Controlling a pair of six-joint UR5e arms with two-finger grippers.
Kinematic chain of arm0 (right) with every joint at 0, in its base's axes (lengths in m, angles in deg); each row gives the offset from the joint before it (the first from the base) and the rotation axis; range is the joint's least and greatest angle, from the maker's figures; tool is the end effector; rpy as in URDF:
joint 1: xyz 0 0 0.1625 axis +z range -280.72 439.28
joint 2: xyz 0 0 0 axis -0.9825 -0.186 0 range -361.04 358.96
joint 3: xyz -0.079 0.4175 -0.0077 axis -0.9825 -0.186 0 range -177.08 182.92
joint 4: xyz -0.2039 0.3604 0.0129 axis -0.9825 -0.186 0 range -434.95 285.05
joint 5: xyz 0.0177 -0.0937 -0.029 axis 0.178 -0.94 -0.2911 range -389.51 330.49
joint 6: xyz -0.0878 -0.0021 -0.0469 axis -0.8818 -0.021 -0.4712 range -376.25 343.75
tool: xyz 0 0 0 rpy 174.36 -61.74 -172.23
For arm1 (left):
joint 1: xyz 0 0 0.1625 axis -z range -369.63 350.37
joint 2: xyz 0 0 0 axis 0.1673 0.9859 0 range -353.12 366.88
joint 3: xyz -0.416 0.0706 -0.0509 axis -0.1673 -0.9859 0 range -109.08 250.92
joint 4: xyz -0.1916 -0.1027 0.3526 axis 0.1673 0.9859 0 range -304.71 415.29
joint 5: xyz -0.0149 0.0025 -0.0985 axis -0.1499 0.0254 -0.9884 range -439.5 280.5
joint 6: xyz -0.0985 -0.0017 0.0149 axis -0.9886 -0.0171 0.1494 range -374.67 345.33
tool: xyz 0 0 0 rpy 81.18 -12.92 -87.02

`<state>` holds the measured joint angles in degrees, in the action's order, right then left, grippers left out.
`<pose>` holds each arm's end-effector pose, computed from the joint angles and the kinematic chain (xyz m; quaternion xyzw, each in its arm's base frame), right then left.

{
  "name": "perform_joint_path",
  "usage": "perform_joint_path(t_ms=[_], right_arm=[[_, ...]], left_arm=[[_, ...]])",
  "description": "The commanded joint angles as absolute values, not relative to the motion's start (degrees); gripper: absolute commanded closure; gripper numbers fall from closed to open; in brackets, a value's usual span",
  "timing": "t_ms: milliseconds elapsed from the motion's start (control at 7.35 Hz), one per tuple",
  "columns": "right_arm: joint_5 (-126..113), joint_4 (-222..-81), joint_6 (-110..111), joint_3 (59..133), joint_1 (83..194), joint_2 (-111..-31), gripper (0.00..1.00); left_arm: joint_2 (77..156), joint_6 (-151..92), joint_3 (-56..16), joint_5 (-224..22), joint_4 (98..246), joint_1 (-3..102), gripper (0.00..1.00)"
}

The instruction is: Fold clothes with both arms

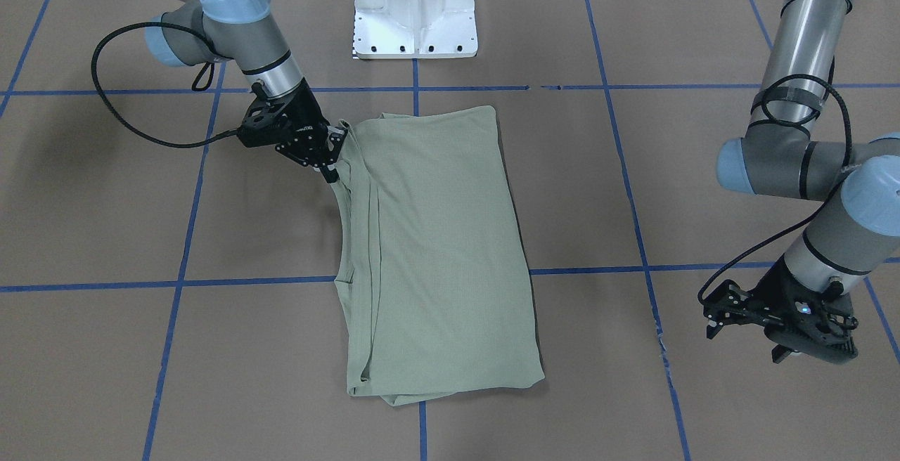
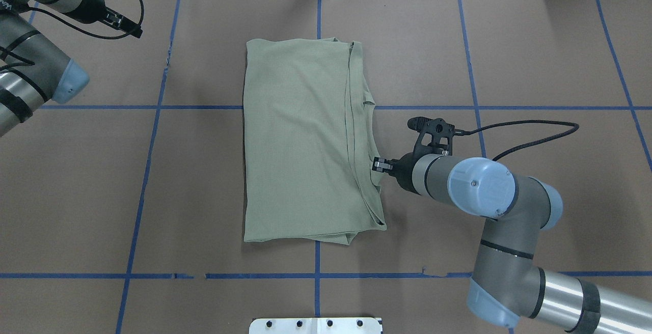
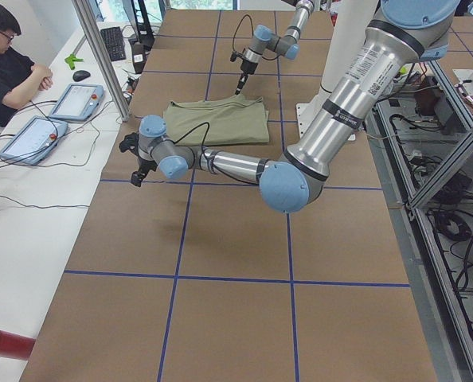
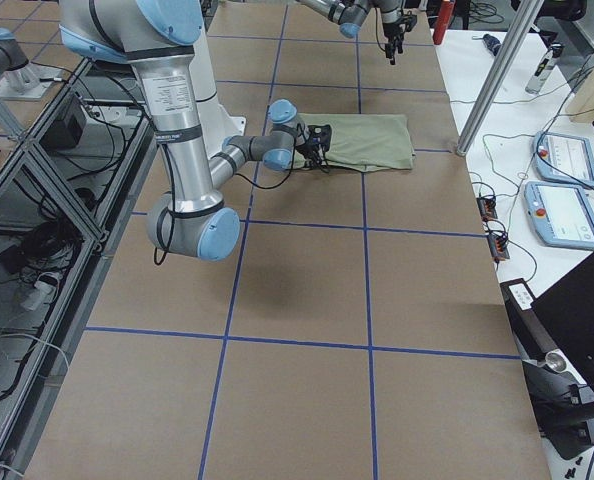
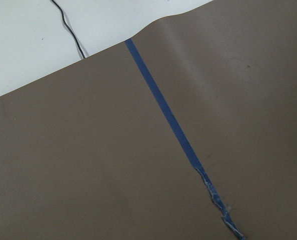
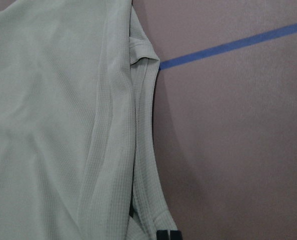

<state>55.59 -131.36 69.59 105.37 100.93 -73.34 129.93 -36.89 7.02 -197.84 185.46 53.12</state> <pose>-0.5067 -0.3537 0.3249 0.1533 -0.5061 0.1513 0.8352 0.2684 -0.7090 0.4580 0.2581 0.3660 0.1368 0.8836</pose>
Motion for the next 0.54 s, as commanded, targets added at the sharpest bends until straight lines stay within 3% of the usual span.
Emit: perform_joint_path(t_ms=[0, 408], right_arm=[[51.2, -133.2, 70.8, 105.8, 97.2, -73.1, 1.0], [51.5, -133.1, 66.2, 104.3, 102.9, -73.1, 1.0]], left_arm=[[129.9, -36.9, 7.0, -197.9, 185.5, 53.1, 0.0], [129.6, -36.7, 7.0, -198.7, 185.5, 53.1, 0.0]])
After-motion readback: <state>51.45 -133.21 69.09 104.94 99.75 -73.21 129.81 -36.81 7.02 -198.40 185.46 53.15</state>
